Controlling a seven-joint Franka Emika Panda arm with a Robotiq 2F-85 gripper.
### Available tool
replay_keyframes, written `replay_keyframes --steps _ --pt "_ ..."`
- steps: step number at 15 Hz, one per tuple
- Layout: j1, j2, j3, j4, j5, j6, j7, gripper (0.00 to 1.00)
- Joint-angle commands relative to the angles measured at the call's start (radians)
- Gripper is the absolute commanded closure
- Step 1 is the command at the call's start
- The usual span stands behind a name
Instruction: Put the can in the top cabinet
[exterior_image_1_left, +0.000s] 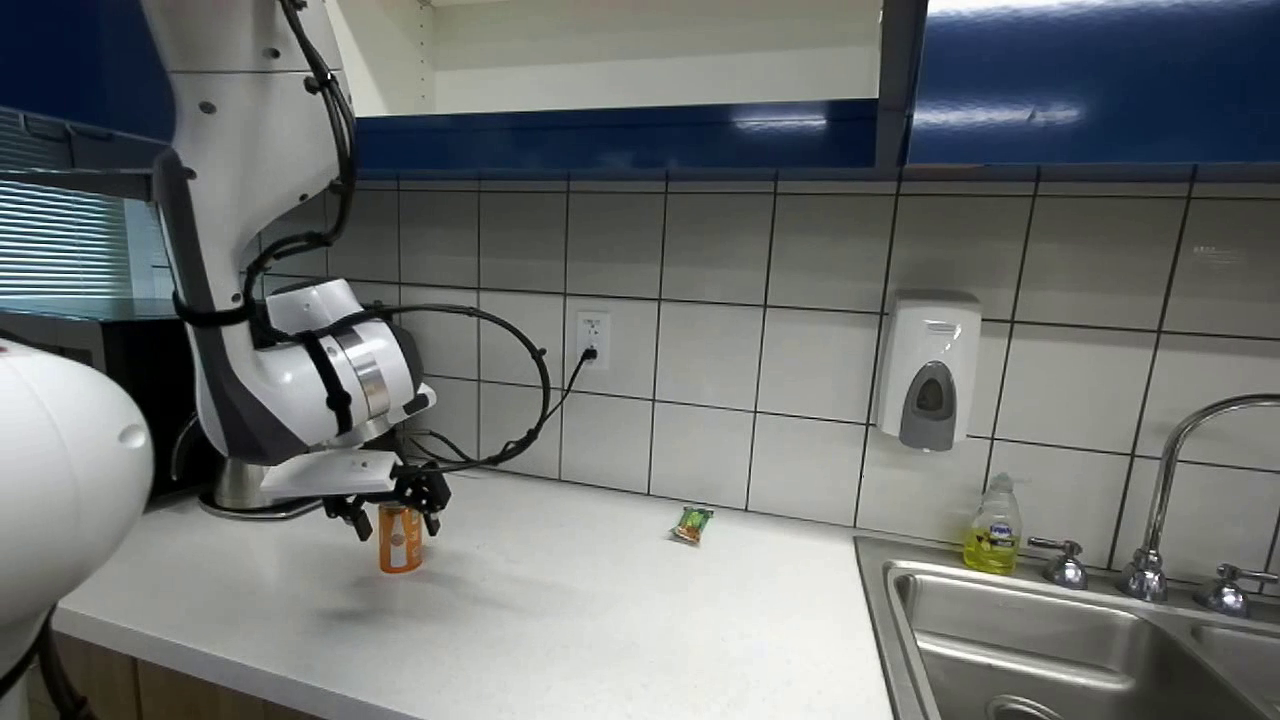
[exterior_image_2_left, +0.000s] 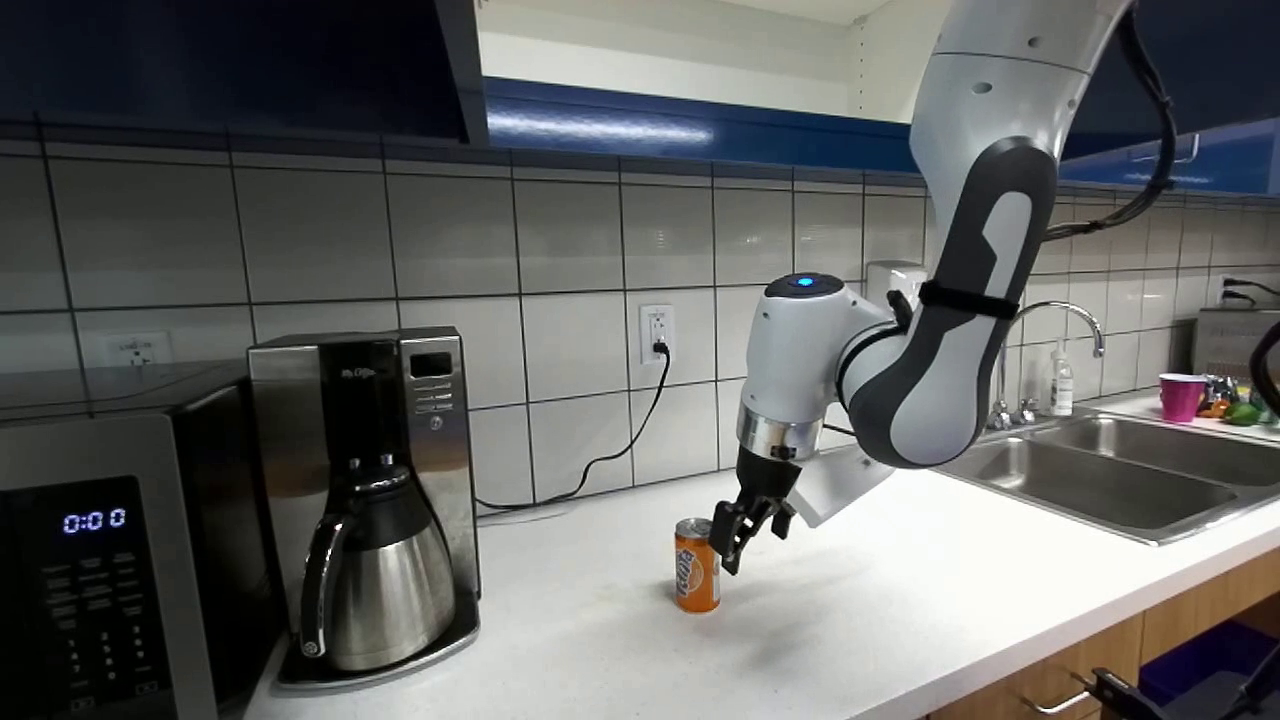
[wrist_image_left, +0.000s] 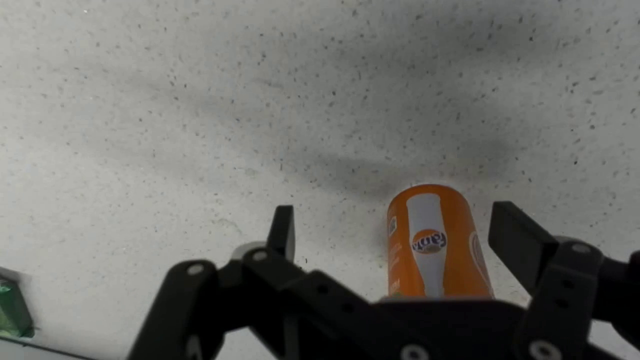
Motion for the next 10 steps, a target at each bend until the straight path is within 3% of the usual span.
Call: replay_keyframes --steps 1,10 --pt "0.058 0.061 -0.030 0.067 -0.172 0.010 0.217 0.00" --pt "0.155 0.170 -0.063 0.190 -0.529 -0.018 0.679 0.00"
